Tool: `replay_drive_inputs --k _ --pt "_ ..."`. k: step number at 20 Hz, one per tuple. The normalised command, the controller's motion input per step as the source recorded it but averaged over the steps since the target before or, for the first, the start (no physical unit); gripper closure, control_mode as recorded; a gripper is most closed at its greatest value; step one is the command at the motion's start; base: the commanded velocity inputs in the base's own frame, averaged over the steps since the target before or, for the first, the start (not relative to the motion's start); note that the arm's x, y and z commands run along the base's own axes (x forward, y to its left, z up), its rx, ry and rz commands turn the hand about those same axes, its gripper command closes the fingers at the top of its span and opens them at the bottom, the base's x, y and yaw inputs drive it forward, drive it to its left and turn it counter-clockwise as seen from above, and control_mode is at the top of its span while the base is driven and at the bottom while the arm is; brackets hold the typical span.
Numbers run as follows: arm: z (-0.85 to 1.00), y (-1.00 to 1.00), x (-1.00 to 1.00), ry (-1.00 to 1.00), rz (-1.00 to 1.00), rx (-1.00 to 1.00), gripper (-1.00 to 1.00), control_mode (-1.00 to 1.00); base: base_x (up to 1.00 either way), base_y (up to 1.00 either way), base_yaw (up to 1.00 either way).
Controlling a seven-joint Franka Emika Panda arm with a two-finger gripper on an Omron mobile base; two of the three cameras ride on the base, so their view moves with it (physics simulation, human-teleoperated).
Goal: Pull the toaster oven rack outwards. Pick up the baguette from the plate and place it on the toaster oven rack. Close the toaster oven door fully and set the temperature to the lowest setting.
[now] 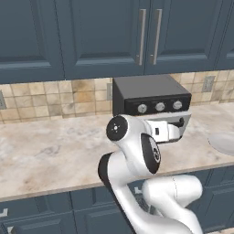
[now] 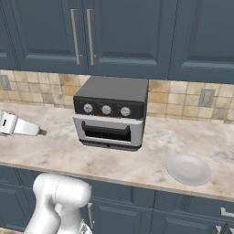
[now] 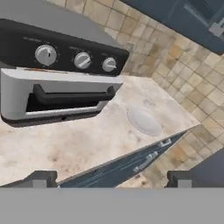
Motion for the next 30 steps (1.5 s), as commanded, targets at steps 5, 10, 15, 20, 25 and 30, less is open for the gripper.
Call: replay_drive_inputs --k 5,10,15,20,25,30 --pt "0.00 0.35 0.07 0.28 0.25 -0.51 -1.00 -1.00 0.00 0.00 0.00" --pt "-0.05 0.05 0.28 0.42 0.30 -0.41 -1.00 -1.00 0.00 0.00 0.00" --pt "-0.18 0.00 0.27 0.43 0.27 -0.33 -1.00 -1.00 0.00 0.00 0.00" --pt "-0.24 0.00 0.23 0.39 0.27 -0.25 -1.00 -1.00 0.00 0.00 0.00" --pt "-0.15 -0.13 0.14 0.26 0.21 -0.12 -1.00 -1.00 0.00 0.00 0.00" --pt "-0.05 -0.40 0.00 0.05 0.07 0.00 -1.00 -1.00 0.00 0.00 0.00"
